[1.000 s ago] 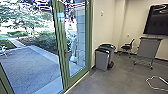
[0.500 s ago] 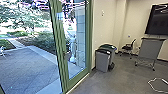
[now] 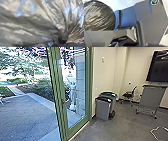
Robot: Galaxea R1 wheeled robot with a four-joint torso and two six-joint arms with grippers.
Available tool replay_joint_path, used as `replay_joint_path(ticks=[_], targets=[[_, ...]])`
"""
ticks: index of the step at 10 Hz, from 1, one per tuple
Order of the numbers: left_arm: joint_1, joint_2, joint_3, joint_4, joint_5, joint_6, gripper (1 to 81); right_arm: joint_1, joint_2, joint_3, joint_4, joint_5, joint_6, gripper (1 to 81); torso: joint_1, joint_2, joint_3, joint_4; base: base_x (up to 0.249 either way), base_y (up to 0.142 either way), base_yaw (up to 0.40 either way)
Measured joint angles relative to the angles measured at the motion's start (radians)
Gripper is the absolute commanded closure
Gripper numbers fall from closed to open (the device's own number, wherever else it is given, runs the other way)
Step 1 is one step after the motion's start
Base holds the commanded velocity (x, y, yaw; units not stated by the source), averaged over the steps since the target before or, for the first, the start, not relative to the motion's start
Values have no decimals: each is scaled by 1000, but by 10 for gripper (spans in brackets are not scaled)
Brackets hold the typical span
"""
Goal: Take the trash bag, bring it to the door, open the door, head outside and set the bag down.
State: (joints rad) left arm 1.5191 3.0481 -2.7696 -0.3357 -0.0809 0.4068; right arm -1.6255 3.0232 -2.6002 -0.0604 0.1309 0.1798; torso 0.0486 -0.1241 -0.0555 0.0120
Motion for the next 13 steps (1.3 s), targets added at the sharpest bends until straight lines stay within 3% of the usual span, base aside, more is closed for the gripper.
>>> replay_joint_path(ticks=[13], targets=[[0,0,0,0,0,0,811,0,1,-1,0,0,0,10,0,0,0,0,160,0,0]])
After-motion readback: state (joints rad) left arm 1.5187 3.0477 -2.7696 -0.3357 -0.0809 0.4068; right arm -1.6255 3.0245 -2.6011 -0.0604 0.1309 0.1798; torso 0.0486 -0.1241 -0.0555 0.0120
